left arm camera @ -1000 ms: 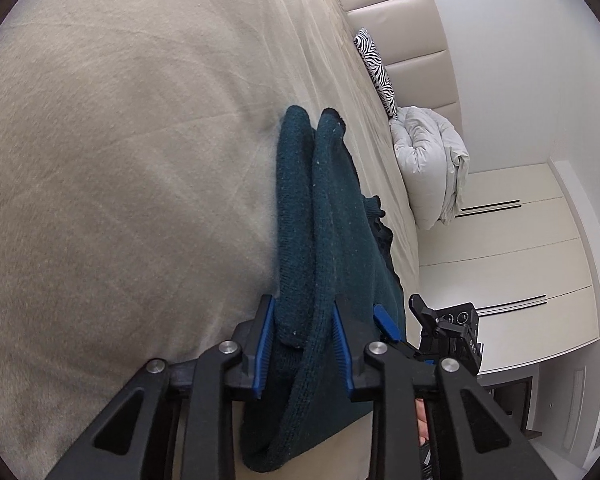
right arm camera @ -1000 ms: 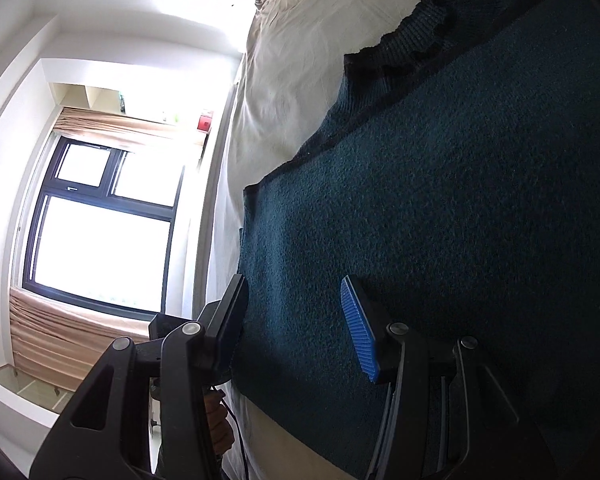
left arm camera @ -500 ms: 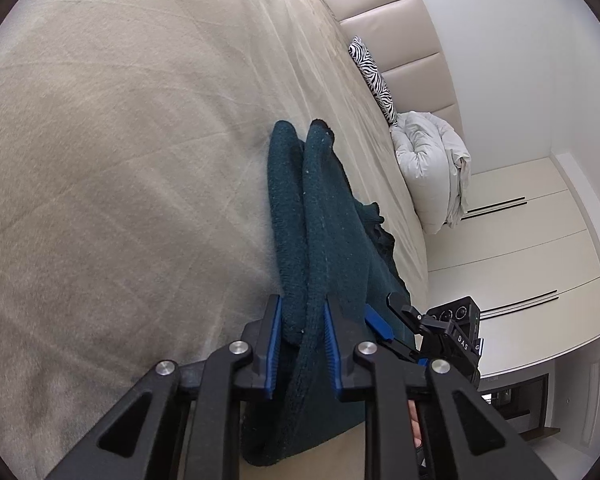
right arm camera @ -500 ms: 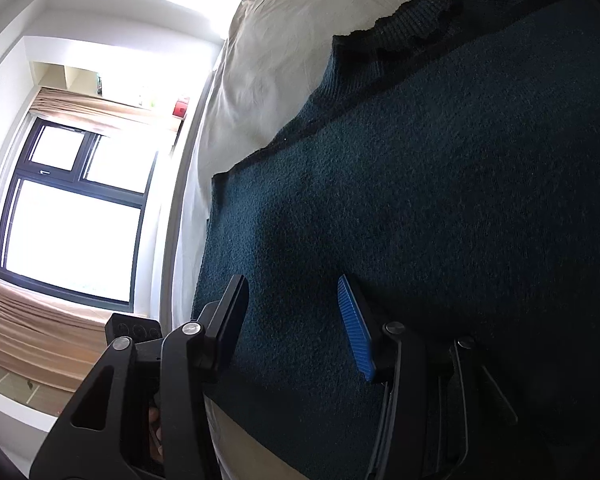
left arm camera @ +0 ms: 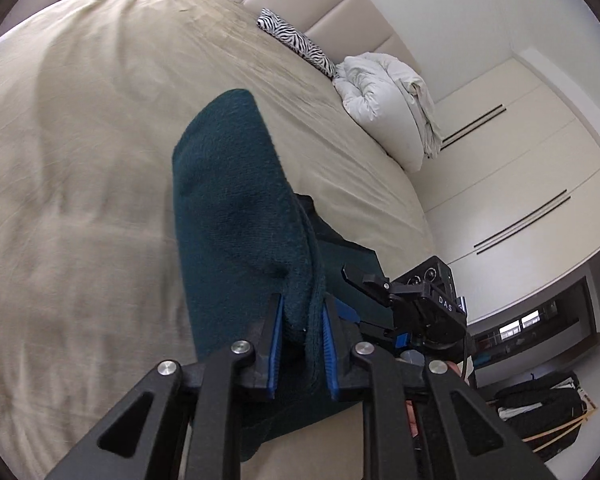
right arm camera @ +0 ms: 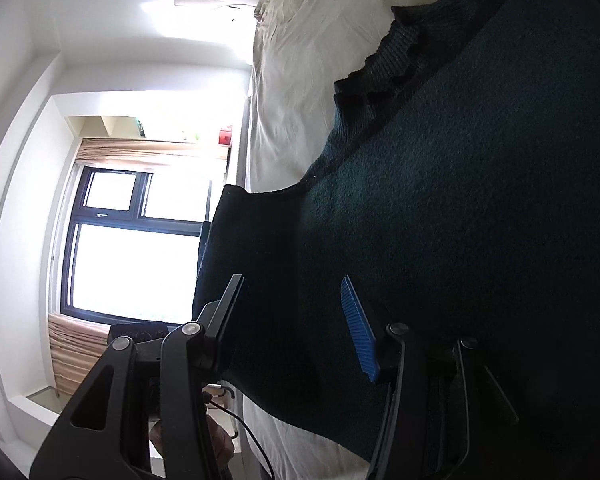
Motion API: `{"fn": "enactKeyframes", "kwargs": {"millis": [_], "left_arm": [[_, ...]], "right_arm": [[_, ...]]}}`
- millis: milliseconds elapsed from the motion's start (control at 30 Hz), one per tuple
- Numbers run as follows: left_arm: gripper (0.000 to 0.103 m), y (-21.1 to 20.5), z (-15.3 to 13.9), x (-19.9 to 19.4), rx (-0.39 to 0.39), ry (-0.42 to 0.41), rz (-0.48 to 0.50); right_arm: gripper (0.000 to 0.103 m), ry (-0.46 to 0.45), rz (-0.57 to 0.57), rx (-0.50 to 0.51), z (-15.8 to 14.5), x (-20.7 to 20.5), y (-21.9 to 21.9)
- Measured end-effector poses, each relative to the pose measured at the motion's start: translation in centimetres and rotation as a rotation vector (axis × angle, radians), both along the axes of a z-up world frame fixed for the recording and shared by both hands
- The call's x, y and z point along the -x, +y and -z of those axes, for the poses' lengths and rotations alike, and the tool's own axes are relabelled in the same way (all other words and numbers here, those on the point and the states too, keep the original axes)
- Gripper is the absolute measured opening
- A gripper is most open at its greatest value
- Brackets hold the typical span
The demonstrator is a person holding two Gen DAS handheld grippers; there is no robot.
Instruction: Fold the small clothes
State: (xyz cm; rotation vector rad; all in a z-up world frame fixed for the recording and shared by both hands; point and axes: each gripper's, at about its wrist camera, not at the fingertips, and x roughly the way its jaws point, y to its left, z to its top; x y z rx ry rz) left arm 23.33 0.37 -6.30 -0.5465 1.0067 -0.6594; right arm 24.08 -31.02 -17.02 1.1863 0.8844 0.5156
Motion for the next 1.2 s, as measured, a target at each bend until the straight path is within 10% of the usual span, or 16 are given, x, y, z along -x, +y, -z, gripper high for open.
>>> {"fn": "enactKeyframes", "kwargs": {"millis": [300, 767, 967, 1200], "left_arm": [[0.023, -13.9, 4.2, -0.1, -0.030, 0.043, 0.132], [0.059, -8.7, 1.6, 4.6, 0.105, -0.072, 0.172], [0.059, -8.2, 3.7, 5.3, 0.082, -0.041, 0.180], [0.059, -7.6, 3.6, 5.7, 0.039, -0.073, 0.171]], "right_arm": [[0.058, 0.052, 0.076, -0.166, 2.9, 2.6, -9.1], [0.059, 0.056, 0.040, -0.113, 1.9, 2.9, -8.4], [0.058, 0.093, 0.020, 0.003, 1.3, 2.5, -6.9], [0.013, 0.150, 0.001, 0.235, 0.2, 2.5, -6.2]]}}
